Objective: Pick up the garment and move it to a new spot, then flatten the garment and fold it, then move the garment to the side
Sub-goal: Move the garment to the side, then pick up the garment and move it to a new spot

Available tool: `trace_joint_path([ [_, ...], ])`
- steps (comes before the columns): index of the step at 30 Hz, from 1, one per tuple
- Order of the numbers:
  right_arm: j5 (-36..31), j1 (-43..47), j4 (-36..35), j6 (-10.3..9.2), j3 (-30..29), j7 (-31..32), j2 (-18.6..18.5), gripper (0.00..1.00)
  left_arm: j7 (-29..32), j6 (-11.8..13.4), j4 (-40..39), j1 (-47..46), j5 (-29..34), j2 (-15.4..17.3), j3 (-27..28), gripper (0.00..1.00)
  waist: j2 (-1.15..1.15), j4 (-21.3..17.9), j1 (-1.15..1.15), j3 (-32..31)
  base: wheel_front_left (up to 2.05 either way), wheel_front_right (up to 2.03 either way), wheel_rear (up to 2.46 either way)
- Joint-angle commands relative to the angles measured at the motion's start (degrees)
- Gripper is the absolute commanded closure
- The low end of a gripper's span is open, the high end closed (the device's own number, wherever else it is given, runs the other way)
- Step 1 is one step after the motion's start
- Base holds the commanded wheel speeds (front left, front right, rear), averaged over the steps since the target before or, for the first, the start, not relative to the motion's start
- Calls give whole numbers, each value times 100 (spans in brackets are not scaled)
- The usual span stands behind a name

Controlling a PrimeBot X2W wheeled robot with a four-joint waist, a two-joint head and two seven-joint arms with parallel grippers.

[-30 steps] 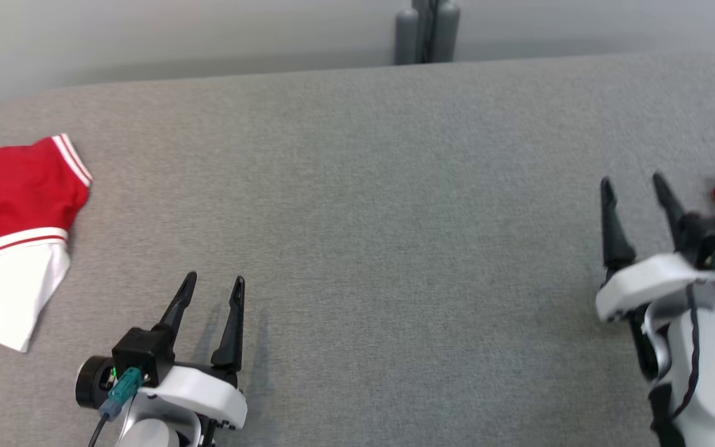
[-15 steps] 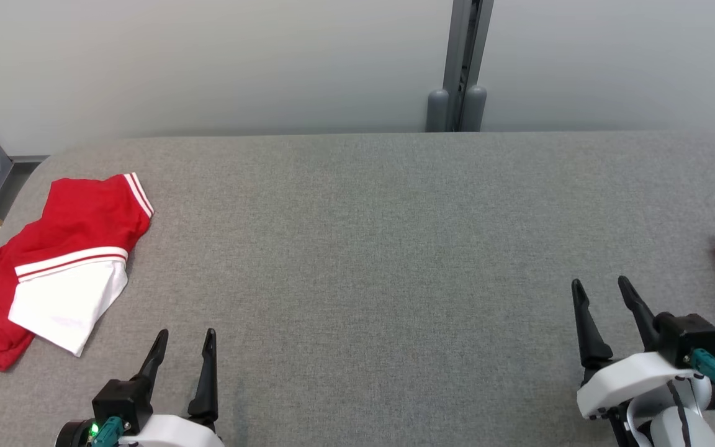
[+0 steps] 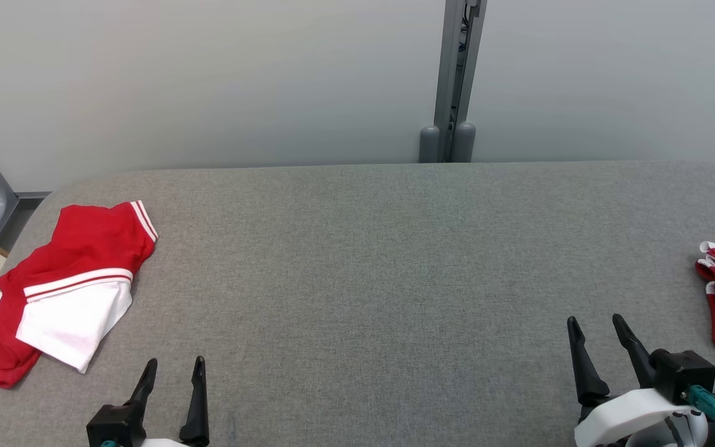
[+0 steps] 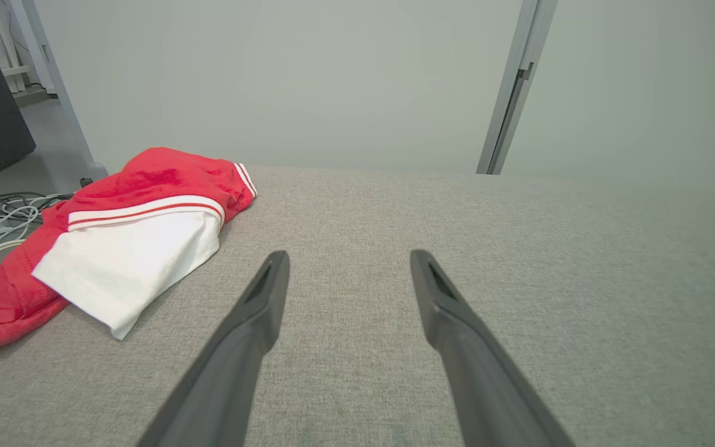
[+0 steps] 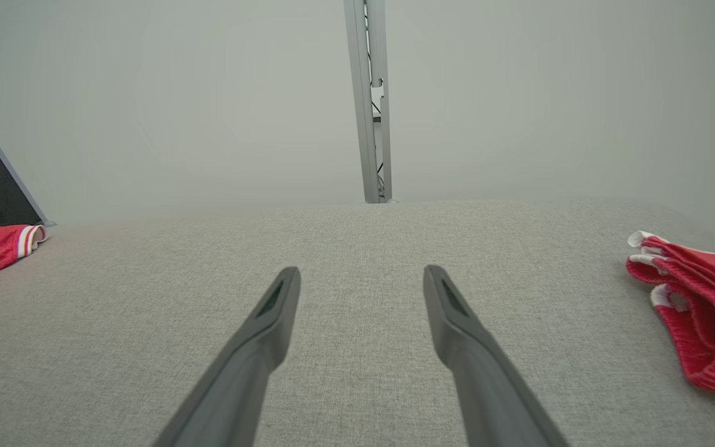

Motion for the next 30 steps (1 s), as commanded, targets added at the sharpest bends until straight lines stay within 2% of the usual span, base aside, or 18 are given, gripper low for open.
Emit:
trace_joint_path([
  [1, 31, 60, -37, 1, 14, -26, -28, 0, -2, 11, -10, 13, 12, 20, 15, 0, 0, 0, 0, -17, 0, 0, 0],
  [15, -24, 83, -40, 1, 175, -26, -28, 0, -2, 2, -42, -23, -84, 20, -21, 0, 0, 174, 0, 87, 0, 0, 0],
  [23, 76, 5, -81, 1, 429, -27, -28, 0, -2, 76, -30, -99, -30, 22, 76, 0, 0, 704, 0, 236, 0, 0, 0],
  [30, 122, -175, -141, 1, 744, -27, -30, 0, -2, 90, -69, -105, 52, 23, 444, 0, 0, 1267, 0, 452, 0, 0, 0],
])
